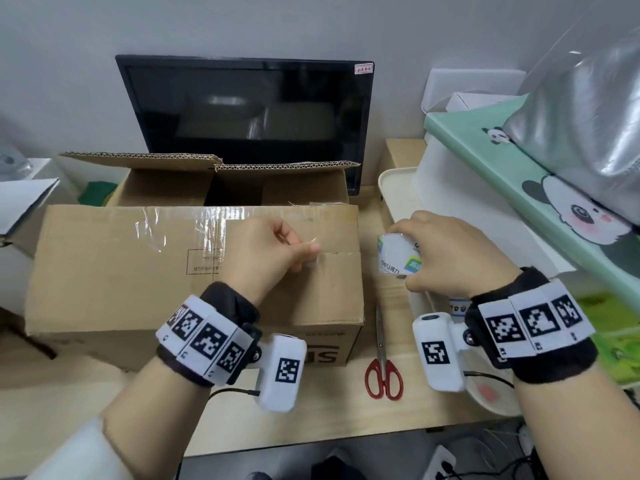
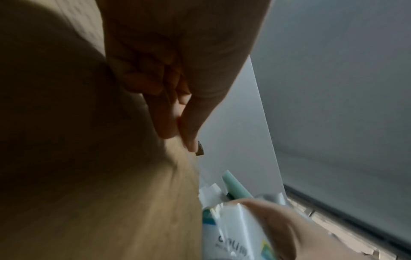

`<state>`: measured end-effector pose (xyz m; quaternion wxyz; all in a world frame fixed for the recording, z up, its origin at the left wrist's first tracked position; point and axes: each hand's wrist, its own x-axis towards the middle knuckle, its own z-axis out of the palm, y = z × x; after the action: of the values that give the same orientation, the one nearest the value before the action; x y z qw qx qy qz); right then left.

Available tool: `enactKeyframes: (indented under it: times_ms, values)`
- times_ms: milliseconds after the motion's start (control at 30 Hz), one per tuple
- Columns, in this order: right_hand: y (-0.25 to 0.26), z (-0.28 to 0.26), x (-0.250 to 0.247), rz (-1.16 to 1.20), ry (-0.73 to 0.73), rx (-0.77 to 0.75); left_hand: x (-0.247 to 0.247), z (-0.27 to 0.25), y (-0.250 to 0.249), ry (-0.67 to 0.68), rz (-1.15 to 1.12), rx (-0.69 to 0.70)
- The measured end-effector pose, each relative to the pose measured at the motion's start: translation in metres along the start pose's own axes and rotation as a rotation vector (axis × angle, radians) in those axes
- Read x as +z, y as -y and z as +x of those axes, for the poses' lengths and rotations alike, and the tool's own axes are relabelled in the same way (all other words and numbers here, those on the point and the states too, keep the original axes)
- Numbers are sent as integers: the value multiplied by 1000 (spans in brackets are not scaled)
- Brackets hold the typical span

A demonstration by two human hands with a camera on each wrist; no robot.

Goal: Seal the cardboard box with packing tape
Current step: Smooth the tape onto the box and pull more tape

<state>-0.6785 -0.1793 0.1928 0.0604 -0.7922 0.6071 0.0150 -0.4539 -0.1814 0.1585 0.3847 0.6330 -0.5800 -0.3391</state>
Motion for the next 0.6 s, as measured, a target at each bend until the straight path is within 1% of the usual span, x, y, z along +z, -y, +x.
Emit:
enactKeyframes:
  times_ms: [100,167,233,300,367,467,533,600]
  values:
    - [2,2,-1,24,25,-7,3,1,1,-53,136,51]
    - [2,-1,-2,34,24,-12,2,-2,0,-62,156,74]
    - [0,-7,-5,78,7,-11,-2,-6,-3,-67,135,122]
    - [-1,-14,-9,183,-21,-14,-10,-8,-9,-87,96,180]
    - [-1,-21,-13,283,-45,-10,-16,-9,-17,-101,5,224]
    - [-1,-24,-14,328,-55,-2,-22,-7,-30,-56,-111,236]
    - [-1,-23,-12,324,-47,-1,-24,-6,-29,2,-103,209]
    - [-1,-23,-9,318,-32,4,-22,-6,-22,24,-41,186]
